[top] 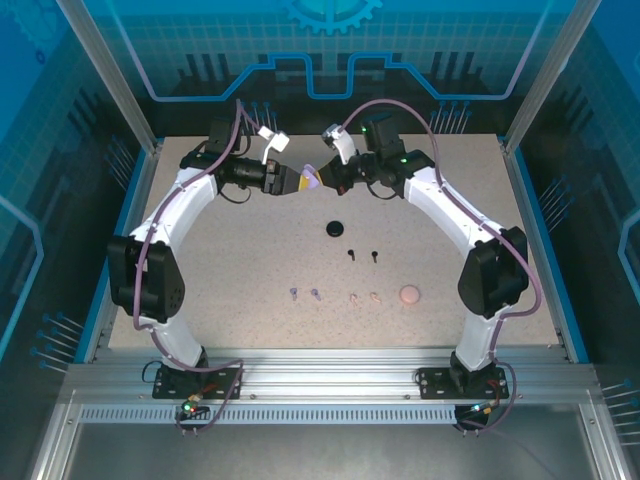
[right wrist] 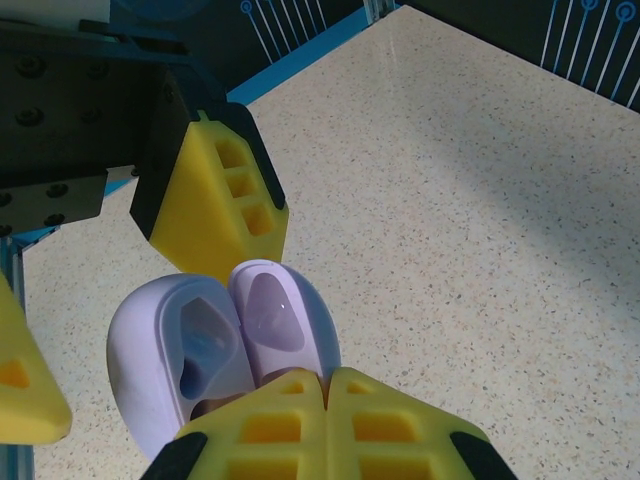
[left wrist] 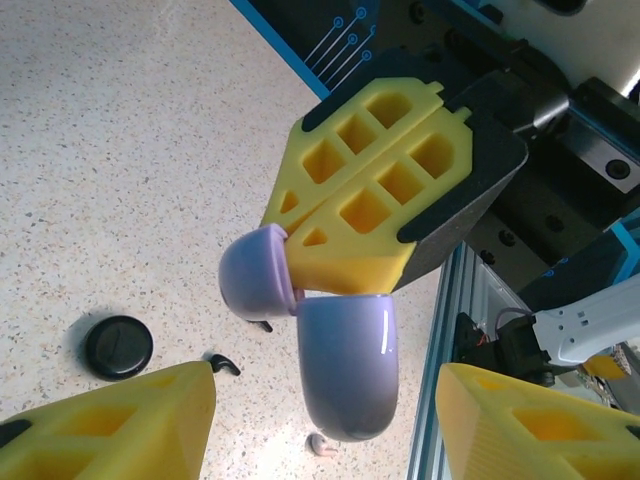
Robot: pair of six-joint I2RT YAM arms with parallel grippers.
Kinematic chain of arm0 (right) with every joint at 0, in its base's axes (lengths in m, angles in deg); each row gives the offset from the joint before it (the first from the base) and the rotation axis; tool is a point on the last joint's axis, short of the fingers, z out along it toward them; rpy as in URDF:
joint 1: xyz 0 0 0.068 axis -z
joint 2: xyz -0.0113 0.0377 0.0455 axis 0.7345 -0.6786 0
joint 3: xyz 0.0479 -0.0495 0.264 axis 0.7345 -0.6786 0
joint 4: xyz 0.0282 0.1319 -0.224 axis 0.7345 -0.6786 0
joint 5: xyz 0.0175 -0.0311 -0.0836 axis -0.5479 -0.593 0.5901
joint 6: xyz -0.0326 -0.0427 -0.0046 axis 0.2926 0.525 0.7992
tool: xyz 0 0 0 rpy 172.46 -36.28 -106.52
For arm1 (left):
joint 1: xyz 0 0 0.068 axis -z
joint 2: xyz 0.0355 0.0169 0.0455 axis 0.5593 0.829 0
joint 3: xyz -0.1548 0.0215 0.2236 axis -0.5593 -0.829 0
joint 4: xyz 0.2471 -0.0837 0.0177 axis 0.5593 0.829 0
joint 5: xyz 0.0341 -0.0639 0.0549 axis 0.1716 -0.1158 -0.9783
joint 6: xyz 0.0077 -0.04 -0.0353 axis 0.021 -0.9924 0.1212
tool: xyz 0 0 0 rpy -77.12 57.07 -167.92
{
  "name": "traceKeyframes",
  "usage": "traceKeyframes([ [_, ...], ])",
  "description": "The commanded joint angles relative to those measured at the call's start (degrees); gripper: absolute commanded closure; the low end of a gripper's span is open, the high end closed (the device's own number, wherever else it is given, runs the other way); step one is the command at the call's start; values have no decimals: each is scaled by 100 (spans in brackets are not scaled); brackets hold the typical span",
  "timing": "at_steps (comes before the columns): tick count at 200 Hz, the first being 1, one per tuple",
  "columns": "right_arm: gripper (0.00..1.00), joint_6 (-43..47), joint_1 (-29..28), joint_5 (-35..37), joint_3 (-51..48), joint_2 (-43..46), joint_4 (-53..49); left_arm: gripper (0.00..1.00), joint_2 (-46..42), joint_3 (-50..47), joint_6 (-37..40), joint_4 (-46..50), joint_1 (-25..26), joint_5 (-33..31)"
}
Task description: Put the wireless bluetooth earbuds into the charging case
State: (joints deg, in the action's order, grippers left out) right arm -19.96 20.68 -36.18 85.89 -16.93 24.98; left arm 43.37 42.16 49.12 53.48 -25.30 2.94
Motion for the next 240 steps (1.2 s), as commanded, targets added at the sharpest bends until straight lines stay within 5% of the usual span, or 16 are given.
traceKeyframes([
  [1,100,33,-8,-183,251,-156,-148,41,105,181,194,218,-35,310],
  [193,100,99,-127,-253,477,-334,-309,61,314,371,410,543,69,369],
  [240,100,97,-145,-262,520,-310,-328,77,299,383,388,497,95,376],
])
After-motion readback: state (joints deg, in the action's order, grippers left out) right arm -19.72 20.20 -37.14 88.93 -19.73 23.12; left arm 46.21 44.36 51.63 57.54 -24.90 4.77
